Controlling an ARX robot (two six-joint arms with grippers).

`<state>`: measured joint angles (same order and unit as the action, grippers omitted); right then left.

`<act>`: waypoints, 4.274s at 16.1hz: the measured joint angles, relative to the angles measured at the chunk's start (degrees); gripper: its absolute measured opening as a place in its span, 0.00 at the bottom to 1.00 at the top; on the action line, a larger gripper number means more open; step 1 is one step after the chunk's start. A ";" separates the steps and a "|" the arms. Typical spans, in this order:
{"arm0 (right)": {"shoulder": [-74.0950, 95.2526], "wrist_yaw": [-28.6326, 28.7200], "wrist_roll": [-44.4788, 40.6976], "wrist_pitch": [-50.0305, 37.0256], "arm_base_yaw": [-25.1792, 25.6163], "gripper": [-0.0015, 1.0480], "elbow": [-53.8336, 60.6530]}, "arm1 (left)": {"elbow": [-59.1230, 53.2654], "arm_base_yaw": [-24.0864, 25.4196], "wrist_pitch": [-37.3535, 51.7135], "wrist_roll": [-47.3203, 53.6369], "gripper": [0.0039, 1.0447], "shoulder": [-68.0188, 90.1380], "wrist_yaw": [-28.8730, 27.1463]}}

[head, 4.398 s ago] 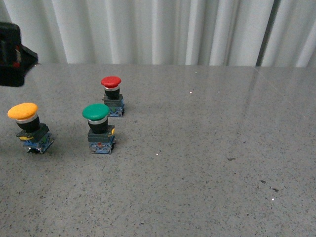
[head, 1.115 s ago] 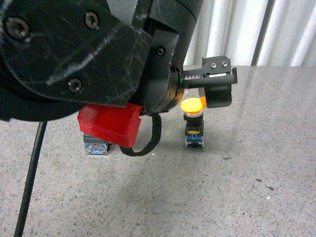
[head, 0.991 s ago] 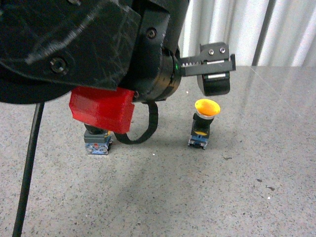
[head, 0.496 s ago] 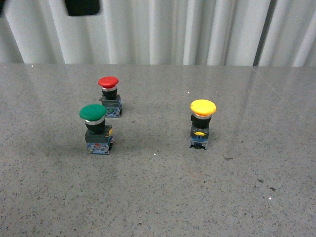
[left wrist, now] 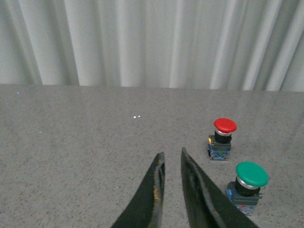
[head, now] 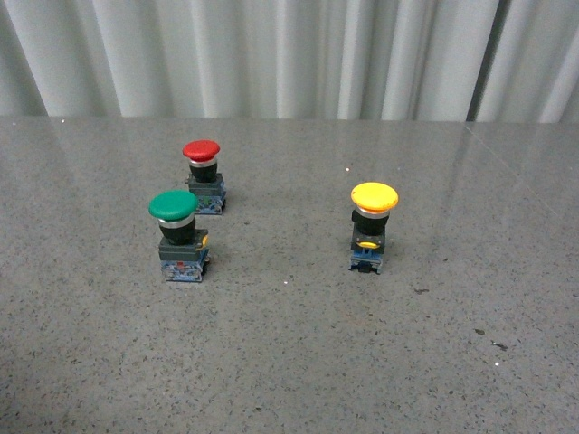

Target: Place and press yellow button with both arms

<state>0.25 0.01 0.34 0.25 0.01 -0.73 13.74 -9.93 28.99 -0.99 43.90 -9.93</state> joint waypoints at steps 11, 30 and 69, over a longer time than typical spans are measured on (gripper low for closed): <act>0.00 0.02 0.00 0.00 0.00 0.94 0.00 | -10.34 9.77 -6.75 0.15 0.01 -17.77 9.97; 0.00 0.02 0.00 0.00 0.00 0.94 0.00 | -12.90 9.88 -29.48 0.20 0.01 -43.28 9.92; 100.17 2.95 5.88 -30.29 -20.92 0.02 -46.58 | -12.90 9.88 -29.24 0.37 0.94 -43.28 9.92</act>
<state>100.42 2.96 6.22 -30.04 -20.91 -47.31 0.84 -0.05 -0.25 -0.62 0.62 -0.01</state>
